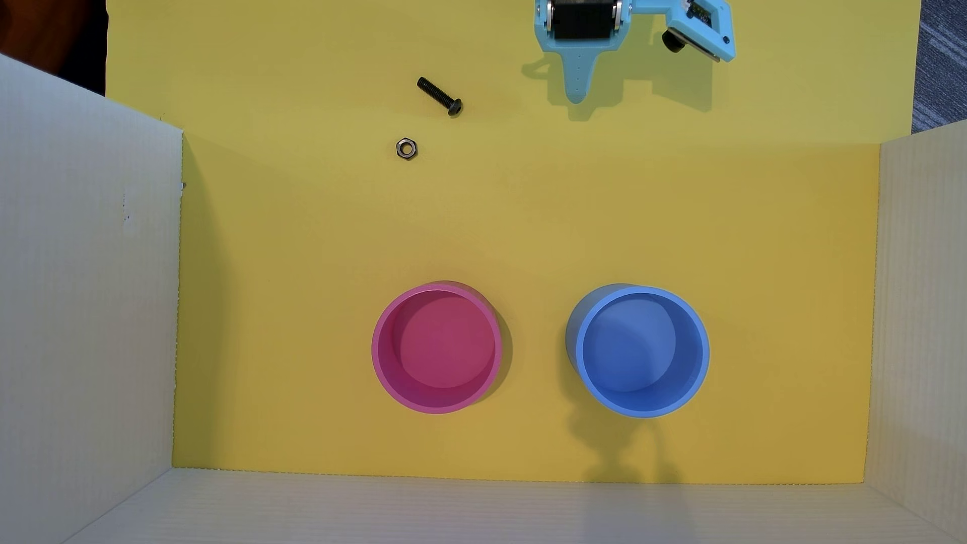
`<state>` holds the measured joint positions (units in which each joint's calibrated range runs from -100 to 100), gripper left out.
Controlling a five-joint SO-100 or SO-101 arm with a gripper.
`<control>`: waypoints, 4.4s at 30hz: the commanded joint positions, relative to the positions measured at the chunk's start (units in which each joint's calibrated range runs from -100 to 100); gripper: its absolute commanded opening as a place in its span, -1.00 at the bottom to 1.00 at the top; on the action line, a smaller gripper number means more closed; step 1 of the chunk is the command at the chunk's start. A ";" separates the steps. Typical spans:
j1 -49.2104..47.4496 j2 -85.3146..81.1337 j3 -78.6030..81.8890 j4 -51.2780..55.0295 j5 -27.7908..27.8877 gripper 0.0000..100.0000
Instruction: Pick up the bolt and place it in the pink box
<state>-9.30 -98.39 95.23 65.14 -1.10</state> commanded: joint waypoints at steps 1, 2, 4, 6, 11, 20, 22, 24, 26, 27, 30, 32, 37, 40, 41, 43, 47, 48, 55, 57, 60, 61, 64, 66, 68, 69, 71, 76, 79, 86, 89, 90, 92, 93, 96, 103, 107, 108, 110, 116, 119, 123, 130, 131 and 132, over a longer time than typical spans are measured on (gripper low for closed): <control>0.39 -0.18 -0.20 0.11 -0.23 -0.97; 0.39 -0.18 -0.20 0.11 -0.23 -0.97; 0.25 -0.18 -0.20 0.11 -0.07 -0.97; 0.02 -0.18 -0.20 0.11 0.03 -0.97; 0.32 -0.18 -0.20 0.11 -0.18 -0.97; -0.20 -0.18 -0.38 0.11 0.14 -0.97; -0.20 -0.18 -0.56 0.54 -0.07 -0.97; -0.20 -0.18 -0.56 0.54 -0.02 -0.97; -0.20 -0.18 -0.56 0.54 0.03 -0.97; -0.20 -0.18 -0.56 0.54 -0.13 -0.97; 0.61 -0.18 -0.38 0.11 -0.23 -0.97; 3.12 -0.18 -0.47 0.63 -0.18 -0.97; 21.51 -0.18 -0.38 -1.09 0.14 -0.97; 31.59 -0.18 0.43 -5.89 0.50 -0.97; 34.24 -0.18 0.79 -6.32 0.92 -0.97; 36.52 -0.18 1.16 -7.01 1.59 -0.97; 36.52 -0.18 1.61 -7.01 1.85 -0.97; 36.96 -0.18 1.16 -7.01 1.91 -0.97; 36.45 0.41 -4.00 -6.32 4.62 -0.96; 36.45 0.58 -6.98 -6.24 4.77 -0.96; 36.38 0.66 -10.33 -4.69 5.03 -0.90; 35.93 0.75 -11.42 -3.66 5.08 -0.85; 33.43 1.08 -12.23 -1.09 5.50 -0.73; 32.70 3.02 -12.05 -1.43 6.13 -0.72; 32.25 7.14 -12.86 -1.60 6.18 -0.72; 32.18 9.92 -13.32 -2.55 6.23 -0.72; 31.96 15.56 -14.40 -4.95 6.23 -0.72; 30.05 29.53 -19.20 -6.49 6.18 -0.72; 29.09 35.76 -20.91 -7.87 6.13 -0.72; 28.72 42.83 -22.72 -8.64 5.97 -0.72; 29.02 43.51 -22.91 -8.73 5.97 -0.72; 29.02 43.51 -22.91 -8.90 5.92 -0.72; 29.02 43.51 -22.63 -9.67 5.92 -0.72; 29.02 43.59 -22.54 -9.76 5.87 -0.72; 29.16 43.59 -22.45 -9.76 5.87 -0.72; 29.31 43.68 -22.72 -9.84 5.81 -0.72; 29.16 47.04 -24.35 -10.44 5.81 -0.72; 29.16 48.73 -25.17 -10.61 5.81 -0.72; 28.87 52.60 -27.34 -10.53 5.76 -0.72; 28.65 60.51 -32.49 -10.53 4.82 -0.72; 28.65 62.70 -32.76 -10.53 4.82 -0.72; 28.87 64.55 -32.95 -10.53 4.82 -0.72; 29.16 67.16 -32.49 -10.78 5.08 -0.72; 29.16 67.58 -32.31 -11.64 5.08 -0.72; 29.16 68.09 -32.04 -12.76 5.08 -0.72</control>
<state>19.58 -30.93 64.77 54.26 3.83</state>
